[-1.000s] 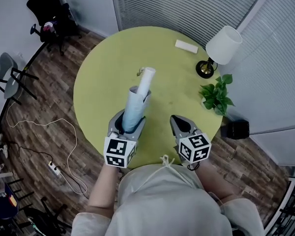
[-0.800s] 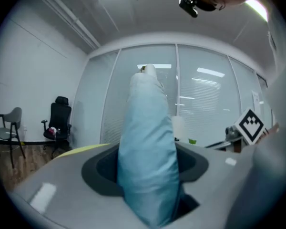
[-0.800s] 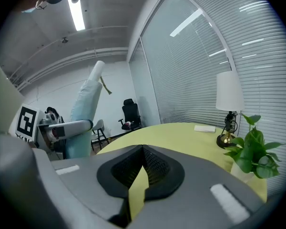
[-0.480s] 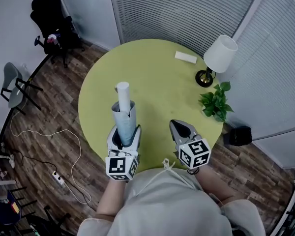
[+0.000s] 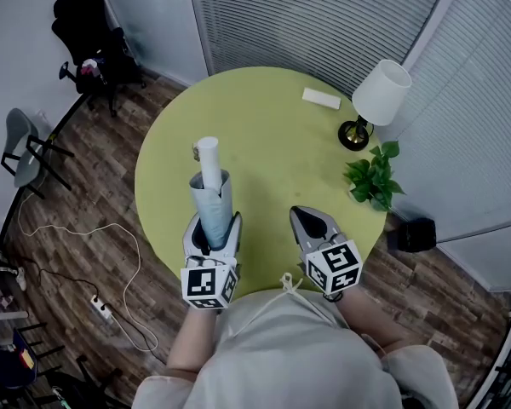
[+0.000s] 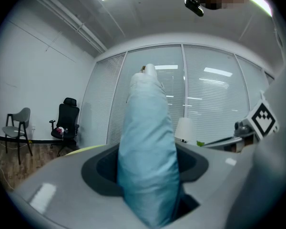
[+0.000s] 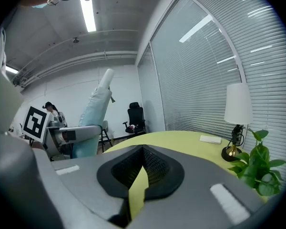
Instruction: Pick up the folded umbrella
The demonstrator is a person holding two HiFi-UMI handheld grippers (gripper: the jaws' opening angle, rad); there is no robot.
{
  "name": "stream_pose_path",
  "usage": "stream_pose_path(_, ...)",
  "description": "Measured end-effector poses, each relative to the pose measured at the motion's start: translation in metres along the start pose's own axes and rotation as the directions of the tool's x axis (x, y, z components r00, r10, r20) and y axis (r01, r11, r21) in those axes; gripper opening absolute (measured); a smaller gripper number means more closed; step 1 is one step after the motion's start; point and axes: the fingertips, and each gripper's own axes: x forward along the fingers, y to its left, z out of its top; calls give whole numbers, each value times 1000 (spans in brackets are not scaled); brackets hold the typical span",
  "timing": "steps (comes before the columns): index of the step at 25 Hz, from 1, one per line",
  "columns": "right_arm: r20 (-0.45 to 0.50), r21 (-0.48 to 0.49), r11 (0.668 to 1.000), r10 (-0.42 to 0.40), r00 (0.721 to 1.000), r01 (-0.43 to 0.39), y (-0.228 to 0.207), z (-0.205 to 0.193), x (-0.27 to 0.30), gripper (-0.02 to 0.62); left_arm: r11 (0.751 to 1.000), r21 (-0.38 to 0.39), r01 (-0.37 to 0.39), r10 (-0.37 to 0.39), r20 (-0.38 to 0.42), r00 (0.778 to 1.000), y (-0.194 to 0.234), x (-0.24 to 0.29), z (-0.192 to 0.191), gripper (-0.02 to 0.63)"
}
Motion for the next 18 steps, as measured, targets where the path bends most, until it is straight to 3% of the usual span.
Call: stream_pose_path(18, 4, 24, 1000, 6, 1000, -7, 7, 3, 1, -2, 1000, -1, -9, 8, -44, 999, 1, -3, -2, 288)
